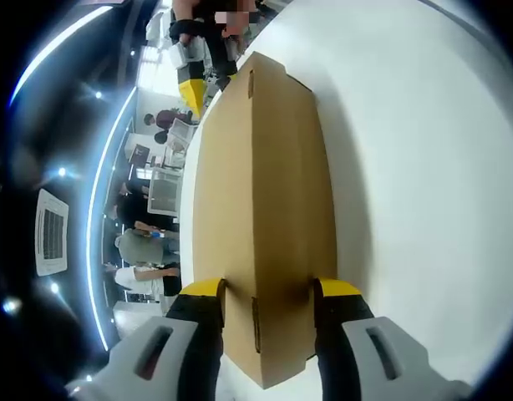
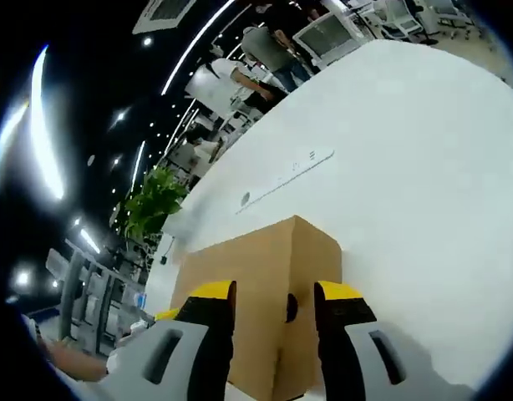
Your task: Operate the shoe box by opening the lid, removing the specified soft item, and placing it in the target area until the item is outside and the box remains undamaged.
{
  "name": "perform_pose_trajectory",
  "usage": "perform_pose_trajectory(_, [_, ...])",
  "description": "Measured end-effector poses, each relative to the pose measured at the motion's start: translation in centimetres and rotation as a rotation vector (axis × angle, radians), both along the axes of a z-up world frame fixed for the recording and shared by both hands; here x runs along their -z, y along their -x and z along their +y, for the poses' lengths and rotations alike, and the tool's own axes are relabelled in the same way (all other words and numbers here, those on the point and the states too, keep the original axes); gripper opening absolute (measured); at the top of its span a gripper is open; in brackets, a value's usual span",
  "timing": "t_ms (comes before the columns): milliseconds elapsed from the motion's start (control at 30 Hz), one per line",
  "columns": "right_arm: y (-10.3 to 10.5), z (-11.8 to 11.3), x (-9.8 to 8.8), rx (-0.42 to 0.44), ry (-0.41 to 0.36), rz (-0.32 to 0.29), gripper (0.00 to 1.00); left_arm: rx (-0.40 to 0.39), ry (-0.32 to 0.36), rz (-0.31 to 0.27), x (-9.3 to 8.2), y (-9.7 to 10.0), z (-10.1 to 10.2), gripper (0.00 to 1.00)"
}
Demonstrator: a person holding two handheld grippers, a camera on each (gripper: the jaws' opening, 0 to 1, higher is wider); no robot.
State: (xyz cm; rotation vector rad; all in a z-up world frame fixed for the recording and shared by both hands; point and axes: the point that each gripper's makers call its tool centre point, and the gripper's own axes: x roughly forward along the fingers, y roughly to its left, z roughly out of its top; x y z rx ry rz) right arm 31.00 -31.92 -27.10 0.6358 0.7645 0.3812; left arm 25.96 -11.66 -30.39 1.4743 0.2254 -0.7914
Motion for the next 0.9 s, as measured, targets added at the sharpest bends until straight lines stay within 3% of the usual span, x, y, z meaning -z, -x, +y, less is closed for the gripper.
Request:
perform_pose_trajectory(267, [-0.2, -0.1, -3.2, -0.080, 0.199, -0.157, 0.45, -0.003, 0.001, -0.004, 0.0, 0.0, 0.0, 0.42])
perform_pose_trajectory(500, [0.5, 0.6, -5.2, -0.260, 0.498, -0.331, 0.47, -0.001, 0.001, -0.002, 0.1, 0.0, 0.1, 0.42])
perform_pose_trajectory(633, [1.0, 1.4, -6.0, -0.328, 0.576, -0.381, 0.47, -0.001, 0.001, 0.001, 0.1, 0.0, 0.1, 0.42])
perform_pose_trajectory(700, [1.4, 2.0, -7.0, -0.375, 0.643, -0.434, 0.47, -0.002, -0.002, 0.002, 0.1, -0.1, 0.1, 0.42])
perform_pose_trajectory(900, [2.6, 3.0, -6.3, -0.478, 0.785, -0.460, 0.51, -0.014, -0.007, -0.003, 0.1, -0.1, 0.1, 0.42])
